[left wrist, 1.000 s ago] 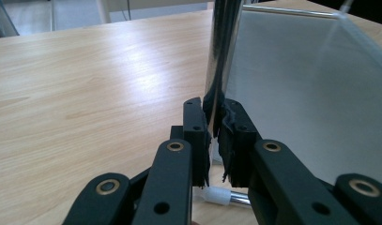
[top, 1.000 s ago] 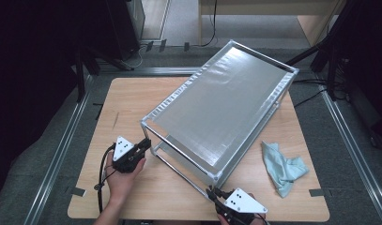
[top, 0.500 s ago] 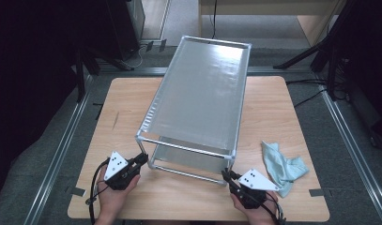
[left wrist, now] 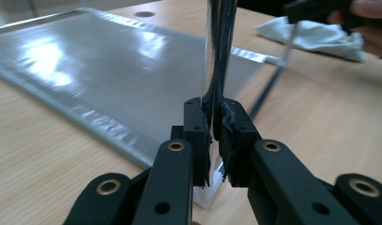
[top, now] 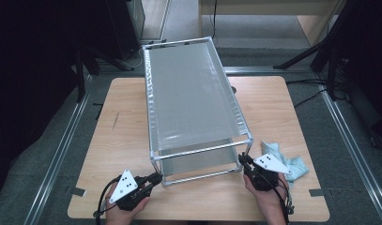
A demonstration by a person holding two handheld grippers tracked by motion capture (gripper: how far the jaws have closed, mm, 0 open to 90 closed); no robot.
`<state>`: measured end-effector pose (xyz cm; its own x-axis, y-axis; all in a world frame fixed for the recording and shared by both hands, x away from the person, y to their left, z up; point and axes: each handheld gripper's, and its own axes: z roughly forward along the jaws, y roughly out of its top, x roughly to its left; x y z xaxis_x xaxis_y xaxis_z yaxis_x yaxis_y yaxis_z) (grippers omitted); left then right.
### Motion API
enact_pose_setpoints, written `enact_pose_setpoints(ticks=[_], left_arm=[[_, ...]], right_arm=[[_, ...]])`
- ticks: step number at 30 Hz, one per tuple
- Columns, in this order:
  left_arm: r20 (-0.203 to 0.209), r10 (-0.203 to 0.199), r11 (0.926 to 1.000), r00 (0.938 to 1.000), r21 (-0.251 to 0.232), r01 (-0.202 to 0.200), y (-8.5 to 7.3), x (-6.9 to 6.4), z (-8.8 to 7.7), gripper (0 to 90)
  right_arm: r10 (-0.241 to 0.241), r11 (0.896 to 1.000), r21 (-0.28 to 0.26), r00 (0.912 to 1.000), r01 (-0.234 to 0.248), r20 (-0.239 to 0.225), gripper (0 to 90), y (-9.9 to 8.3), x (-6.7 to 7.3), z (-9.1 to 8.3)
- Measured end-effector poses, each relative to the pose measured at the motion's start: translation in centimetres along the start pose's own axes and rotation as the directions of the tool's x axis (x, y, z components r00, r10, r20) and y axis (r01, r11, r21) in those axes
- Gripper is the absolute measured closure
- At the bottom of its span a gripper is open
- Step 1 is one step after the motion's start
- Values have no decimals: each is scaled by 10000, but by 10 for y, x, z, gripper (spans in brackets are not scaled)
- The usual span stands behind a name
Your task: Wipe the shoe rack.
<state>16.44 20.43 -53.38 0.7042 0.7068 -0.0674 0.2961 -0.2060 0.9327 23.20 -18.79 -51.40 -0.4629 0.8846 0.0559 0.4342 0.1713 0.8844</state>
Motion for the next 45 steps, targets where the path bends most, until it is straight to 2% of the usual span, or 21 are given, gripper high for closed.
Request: enact_pose_setpoints(ticks=[2, 6, 8, 10, 13, 16, 18, 19, 21, 22, 25, 27, 29, 32, 33, 36, 38, 39, 40, 43, 45], left_arm=[[413, 101, 9999, 9991, -30, -99, 0, -6, 3, 821], [877, 157, 9999, 9960, -65, -152, 1, -14, 7, 820], [1128, 240, 9997, 9933, -85, -232, 1, -18, 10, 819], [1397, 318, 9995, 9897, -132, -302, 1, -23, 12, 819], [1806, 575, 9983, 9819, -128, -561, 2, -32, 15, 820], [1882, 570, 9984, 9805, -151, -552, 1, -32, 16, 820], [1875, 584, 9983, 9805, -125, -570, 1, -31, 16, 819], [1858, 563, 9984, 9810, -101, -554, 1, -31, 16, 819], [1873, 522, 9986, 9809, -91, -514, 0, -31, 16, 817], [1854, 525, 9986, 9813, -84, -519, 0, -31, 16, 817], [1821, 534, 9986, 9818, -93, -526, 0, -31, 15, 817], [1834, 527, 9986, 9816, -91, -519, 0, -31, 14, 816], [1846, 546, 9985, 9813, -82, -540, -1, -31, 13, 816], [1808, 513, 9987, 9822, -29, -516, -1, -30, 11, 815], [1806, 459, 9989, 9825, -8, -465, -1, -30, 10, 813], [1905, 299, 9995, 9812, 11, -306, -1, -29, 10, 794], [2045, 211, 9998, 9786, -38, -207, 0, -29, 10, 753], [1998, 237, 9997, 9796, -50, -231, 0, -30, 11, 735], [1930, 266, 9996, 9808, -55, -260, 0, -30, 11, 731], [1895, 142, 9999, 9818, -44, -136, 0, -31, 13, 730], [1838, 165, 9999, 9828, -29, -162, 0, -31, 14, 732]], right_arm=[[216, 9997, -66, 9996, -215, 194, 807, 0, -5, 1], [413, 9989, -232, 9978, -402, 519, 805, 0, -13, 3], [290, 9993, -237, 9989, -281, 369, 801, 2, -19, 6], [440, 9986, -301, 9990, -438, 41, 797, 2, -28, 7], [299, 9986, -448, 9992, -288, 246, 804, 2, -32, 10], [419, 9978, -537, 9986, -400, 334, 800, 3, -34, 12], [515, 9974, -504, 9986, -510, 84, 782, 2, -36, 11], [585, 9973, -447, 9983, -583, 31, 740, 3, -37, 11], [675, 9972, -325, 9975, -681, -186, 595, 4, -39, 5], [694, 9971, -301, 9971, -703, -325, 555, 5, -40, 0], [525, 9975, -443, 9976, -545, -448, 508, 8, -47, -22], [597, 9965, -573, 9980, -609, -219, 479, 9, -56, -40], [623, 9967, -541, 9978, -611, 208, 455, 7, -66, -52], [555, 9984, -180, 9896, -536, 1330, 435, -4, -85, -66], [552, 9981, 174, 9845, -590, 1666, 439, -10, -93, -69], [452, 9928, 983, 9740, -685, 2219, 430, -24, -103, -70], [1027, 9880, 941, 9755, -1227, 1943, 403, -28, -108, -69], [1306, 9846, 907, 9742, -1492, 1841, 392, -29, -108, -68], [1376, 9835, 929, 9752, -1553, 1734, 380, -30, -108, -65], [1108, 9811, 1409, 9823, -1324, 1513, 357, -32, -102, -57], [788, 9771, 1819, 9819, -1103, 1721, 367, -34, -95, -52]])
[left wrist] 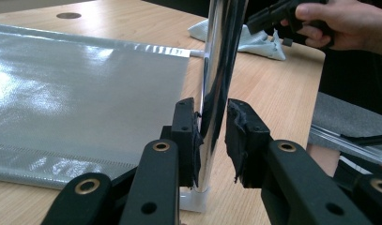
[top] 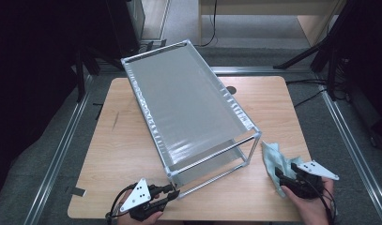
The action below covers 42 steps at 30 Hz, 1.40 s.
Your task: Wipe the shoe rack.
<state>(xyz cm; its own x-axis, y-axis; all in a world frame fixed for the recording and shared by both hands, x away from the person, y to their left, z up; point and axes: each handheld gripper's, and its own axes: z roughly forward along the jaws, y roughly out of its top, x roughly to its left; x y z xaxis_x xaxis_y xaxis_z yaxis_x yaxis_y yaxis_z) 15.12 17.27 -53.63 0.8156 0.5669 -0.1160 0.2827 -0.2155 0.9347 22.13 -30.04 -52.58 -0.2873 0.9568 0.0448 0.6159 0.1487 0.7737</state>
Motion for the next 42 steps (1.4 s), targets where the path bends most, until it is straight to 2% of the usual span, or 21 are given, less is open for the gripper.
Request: enact_pose_setpoints(ticks=[3, 6, 8, 9, 11, 12, 13, 16, 18, 19, 20, 25, 27, 29, 31, 34, 36, 37, 39, 41, 42], left_arm=[[26, 18, 10000, 10000, 6, -18, 0, -1, 1, 734], [-140, -59, 10000, 9999, -41, 58, 0, -1, 1, 760], [-169, -85, 10000, 9998, -47, 85, 0, -1, 1, 791], [-185, -71, 10000, 9998, -41, 70, 0, -1, 1, 797], [-172, -91, 10000, 9998, -16, 91, 0, -2, 2, 801], [-173, -99, 9999, 9998, 20, 99, 0, -2, 2, 802], [-188, -102, 9999, 9998, 11, 102, -1, -2, 2, 802], [-188, -205, 9998, 9996, -26, 204, -1, -2, 2, 803], [-176, -197, 9998, 9997, -39, 197, -1, -2, 2, 803], [-157, -214, 9998, 9996, -47, 214, -1, -1, 2, 804], [-144, -230, 9997, 9996, -47, 229, -2, -1, 2, 804], [-153, -280, 9996, 9995, -22, 280, -1, -1, 2, 803], [-157, -280, 9996, 9995, -16, 279, -1, -1, 2, 804], [-133, -308, 9995, 9994, -29, 307, -1, -1, 2, 803], [-148, -314, 9995, 9994, -58, 313, -1, -1, 3, 801], [-173, -329, 9994, 9993, -83, 328, -2, -1, 3, 801], [-150, -358, 9993, 9992, -81, 357, -2, -1, 3, 801], [-134, -368, 9993, 9992, -88, 367, -2, -1, 3, 801], [-134, -353, 9993, 9993, -78, 352, -2, -1, 3, 801], [-153, -322, 9995, 9994, -82, 320, -2, -1, 3, 801], [-159, -315, 9995, 9994, -82, 314, -2, -1, 3, 801]], right_arm=[[49, 9986, 529, 9984, -79, 563, 463, -3, 4, 8], [126, 9960, 879, 9990, -163, 429, 546, -7, 5, 17], [-85, 9968, 804, 9965, 18, 827, 661, -7, 7, 18], [-196, 9967, 800, 9943, 112, 1048, 782, -7, 8, 18], [-88, 9975, 701, 9948, 17, 1012, 828, -6, 9, 18], [92, 9983, 574, 9969, -138, 784, 836, -5, 10, 17], [246, 9990, 357, 9980, -267, 588, 838, -2, 11, 14], [341, 9990, -318, 9986, -328, 401, 840, 12, 18, 0], [359, 9980, -537, 9986, -338, 384, 841, 17, 20, -4], [339, 9935, -1100, 9986, -294, 396, 841, 30, 26, -16], [403, 9903, -1341, 9986, -354, 342, 841, 37, 28, -20], [655, 9732, -2203, 9978, -654, -68, 841, 68, 40, -38], [640, 9628, -2624, 9979, -648, -115, 840, 80, 45, -46], [707, 9464, -3124, 9963, -824, -487, 839, 96, 53, -56], [437, 9376, -3403, 9952, -711, -876, 837, 110, 65, -62], [-473, 9282, -3721, 9927, 26, -1111, 836, 127, 88, -65], [-870, 9221, -3856, 9884, 324, -1248, 836, 134, 101, -65], [-1077, 9216, -3848, 9855, 497, -1308, 834, 138, 109, -62], [-1339, 9324, -3532, 9811, 769, -1400, 791, 143, 117, -54], [-1380, 9459, -3123, 9801, 879, -1424, 634, 146, 121, -45], [-1370, 9493, -3014, 9804, 892, -1413, 659, 147, 123, -42]])
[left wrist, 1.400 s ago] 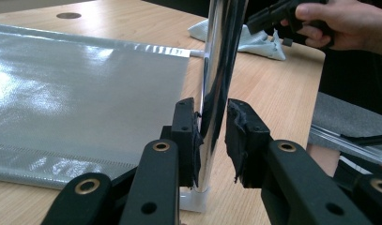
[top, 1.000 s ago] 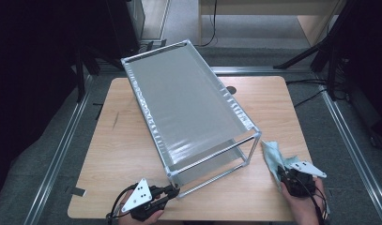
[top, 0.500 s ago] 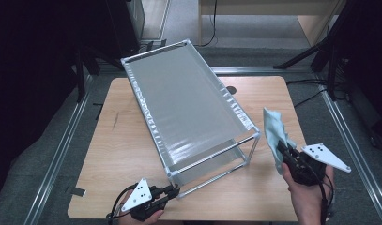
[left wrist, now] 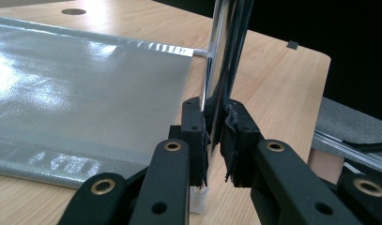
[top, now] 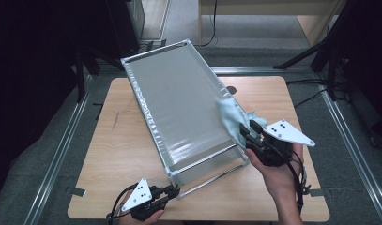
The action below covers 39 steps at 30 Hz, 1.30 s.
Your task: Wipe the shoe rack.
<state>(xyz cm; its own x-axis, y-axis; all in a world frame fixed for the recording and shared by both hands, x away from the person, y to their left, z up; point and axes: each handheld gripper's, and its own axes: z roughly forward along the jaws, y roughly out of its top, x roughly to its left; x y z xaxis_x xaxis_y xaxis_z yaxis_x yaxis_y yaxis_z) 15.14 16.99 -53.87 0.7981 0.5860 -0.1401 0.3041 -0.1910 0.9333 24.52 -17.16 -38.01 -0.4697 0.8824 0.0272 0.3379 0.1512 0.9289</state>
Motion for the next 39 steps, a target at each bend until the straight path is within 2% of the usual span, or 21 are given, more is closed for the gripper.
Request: enact_pose_setpoints(ticks=[3, 4, 7, 10, 13, 18, 24, 25, 27, 30, 33, 39], left_arm=[[-8, 5, 10000, 10000, -1, -5, 0, 0, 0, 801], [-12, 9, 10000, 10000, -2, -9, 0, 0, 0, 802], [-44, -3, 10000, 10000, 6, 3, 0, 0, 0, 802], [-79, -6, 10000, 10000, 19, 7, 0, -1, 0, 802], [-84, -77, 10000, 9999, -12, 77, 0, -1, 1, 802], [-81, -255, 9997, 9996, -55, 255, 0, -1, 3, 801], [-181, -225, 9997, 9996, -50, 224, 0, -3, 3, 801], [-177, -217, 9998, 9996, -47, 216, 0, -2, 3, 801], [-195, -199, 9998, 9996, -25, 198, 0, -3, 3, 802], [-143, -225, 9997, 9996, 25, 225, 1, -2, 3, 804], [-116, -189, 9998, 9998, 61, 190, 1, -2, 3, 805], [-147, -154, 9998, 9998, 82, 155, 1, -2, 2, 805]], right_arm=[[-358, 9982, 481, 9993, 360, -63, 789, -4, 5, 7], [-428, 9968, 668, 9990, 434, -92, 803, -6, 8, 10], [-403, 9974, 598, 9991, 409, -115, 823, -8, 14, 10], [-303, 9981, 512, 9978, 333, -590, 829, -10, 22, 10], [-271, 9988, 373, 9932, 315, -1134, 830, -13, 37, 10], [-596, 9976, 205, 9751, 655, -2136, 830, -17, 74, 13], [-965, 9946, 31, 9373, 1036, -3349, 830, -20, 118, 16], [-1174, 9924, -50, 9331, 1231, -3398, 830, -21, 126, 16], [-1360, 9901, -110, 9347, 1401, -3284, 830, -21, 130, 15], [-1366, 9902, -175, 9365, 1384, -3230, 830, -21, 125, 14], [-1408, 9899, -216, 9540, 1402, -2648, 830, -21, 109, 11], [-915, 9957, -293, 9825, 879, -1620, 831, -22, 60, 3]])
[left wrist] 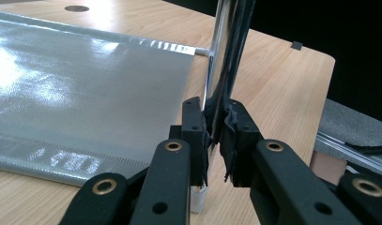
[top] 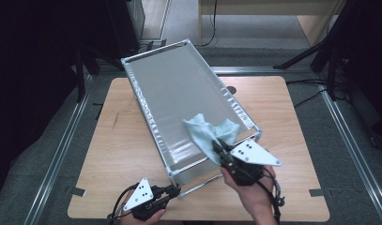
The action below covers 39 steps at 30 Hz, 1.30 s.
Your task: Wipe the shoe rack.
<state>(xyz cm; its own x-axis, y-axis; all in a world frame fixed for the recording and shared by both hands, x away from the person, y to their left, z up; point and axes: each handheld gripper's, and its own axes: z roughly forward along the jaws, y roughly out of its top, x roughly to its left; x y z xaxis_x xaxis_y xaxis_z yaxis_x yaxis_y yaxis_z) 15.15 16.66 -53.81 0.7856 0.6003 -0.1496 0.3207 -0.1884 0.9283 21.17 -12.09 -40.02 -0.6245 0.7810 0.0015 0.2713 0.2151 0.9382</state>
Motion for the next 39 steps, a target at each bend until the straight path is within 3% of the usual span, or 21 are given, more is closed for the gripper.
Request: enact_pose_setpoints(ticks=[4, 8, 12, 16, 19, 22, 26, 29, 33, 35, 37, 39], left_arm=[[35, -61, 10000, 10000, 11, 61, 0, -1, 0, 805], [68, -35, 10000, 10000, -3, 35, 0, -2, 2, 805], [124, -33, 10000, 9999, -35, 34, 0, -3, 5, 805], [171, -97, 9999, 9998, -27, 97, 0, -3, 4, 804], [114, -98, 10000, 9999, -10, 98, 0, -3, 4, 804], [100, -103, 9999, 9999, -3, 103, 1, -4, 4, 804], [53, -99, 10000, 9999, -5, 99, 0, -4, 4, 803], [25, -129, 9999, 9999, -43, 129, 0, -5, 5, 803], [17, -149, 9999, 9999, -34, 149, 0, -5, 4, 803], [29, -123, 9999, 9999, -25, 123, 0, -5, 5, 803], [10, -91, 10000, 10000, -18, 91, 0, -6, 5, 804], [23, -72, 10000, 10000, -11, 72, 0, -5, 5, 804]], right_arm=[[225, 9996, -165, 9967, -213, 781, 832, -3, -30, -12], [639, 9977, -323, 9871, -597, 1466, 832, -7, -54, -23], [369, 9991, -255, 9798, -325, 1965, 830, -9, -59, -29], [888, 9956, -479, 9767, -810, 1954, 830, -11, -55, -32], [1362, 9895, -674, 9812, -1280, 1368, 830, -14, -49, -32], [991, 9937, -638, 9892, -926, 1077, 830, -13, -30, -27], [576, 9967, -577, 9981, -562, 216, 830, -12, 2, -17], [427, 9966, -678, 9971, -470, -625, 828, -12, 29, -10], [-126, 9965, -834, 9920, 21, -1257, 826, -13, 58, -5], [-359, 9960, -852, 9927, 261, -1149, 826, -13, 61, -5], [-186, 9966, -821, 9912, 78, -1310, 826, -13, 55, -7], [-230, 9966, -811, 9961, 161, -854, 824, -14, 46, -10]])
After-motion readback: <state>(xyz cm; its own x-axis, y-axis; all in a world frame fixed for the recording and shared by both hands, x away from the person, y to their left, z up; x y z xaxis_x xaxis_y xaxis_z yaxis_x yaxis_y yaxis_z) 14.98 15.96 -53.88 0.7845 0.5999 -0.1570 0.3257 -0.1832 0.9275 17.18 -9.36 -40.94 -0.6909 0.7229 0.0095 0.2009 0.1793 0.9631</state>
